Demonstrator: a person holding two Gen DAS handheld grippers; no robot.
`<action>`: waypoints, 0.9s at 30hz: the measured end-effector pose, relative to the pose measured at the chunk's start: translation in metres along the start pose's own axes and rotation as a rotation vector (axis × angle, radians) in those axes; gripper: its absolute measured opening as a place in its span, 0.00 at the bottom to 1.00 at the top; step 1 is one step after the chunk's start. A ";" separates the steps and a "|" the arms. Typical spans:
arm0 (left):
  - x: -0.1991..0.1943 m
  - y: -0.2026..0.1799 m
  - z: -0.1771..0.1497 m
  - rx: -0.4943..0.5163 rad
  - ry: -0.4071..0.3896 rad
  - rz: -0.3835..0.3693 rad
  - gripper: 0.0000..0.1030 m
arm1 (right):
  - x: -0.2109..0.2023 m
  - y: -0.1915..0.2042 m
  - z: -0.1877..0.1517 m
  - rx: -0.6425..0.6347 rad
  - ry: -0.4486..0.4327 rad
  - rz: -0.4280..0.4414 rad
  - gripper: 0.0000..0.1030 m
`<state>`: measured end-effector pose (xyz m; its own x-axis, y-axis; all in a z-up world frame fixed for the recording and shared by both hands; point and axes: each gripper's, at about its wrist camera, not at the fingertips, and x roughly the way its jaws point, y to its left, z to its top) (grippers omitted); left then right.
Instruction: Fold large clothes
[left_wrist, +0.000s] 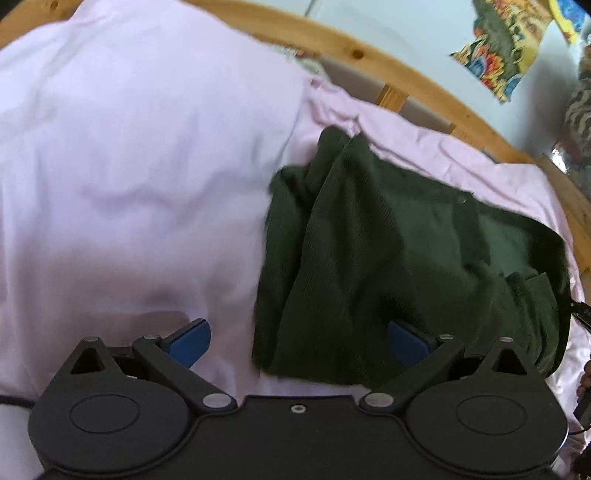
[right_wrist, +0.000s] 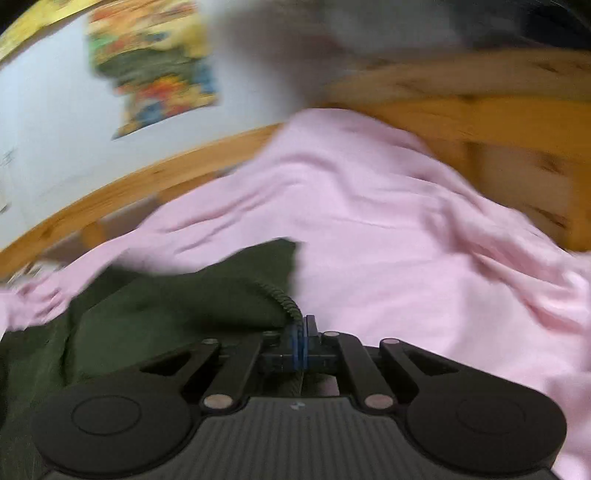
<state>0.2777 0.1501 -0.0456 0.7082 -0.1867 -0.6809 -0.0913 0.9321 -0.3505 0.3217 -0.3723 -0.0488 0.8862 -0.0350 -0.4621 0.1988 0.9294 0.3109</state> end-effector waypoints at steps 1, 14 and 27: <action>0.000 0.000 -0.001 -0.004 -0.002 0.001 0.99 | 0.002 -0.001 -0.002 -0.003 0.021 -0.001 0.02; 0.031 0.003 0.011 -0.010 0.023 0.006 0.99 | 0.016 -0.032 -0.021 0.167 -0.004 0.351 0.91; 0.057 -0.022 0.018 0.008 0.096 0.045 0.75 | -0.032 0.037 -0.036 -0.305 -0.344 0.231 1.00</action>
<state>0.3327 0.1240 -0.0654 0.6329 -0.1735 -0.7545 -0.1155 0.9425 -0.3136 0.2852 -0.3240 -0.0520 0.9891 0.1131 -0.0938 -0.1045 0.9902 0.0926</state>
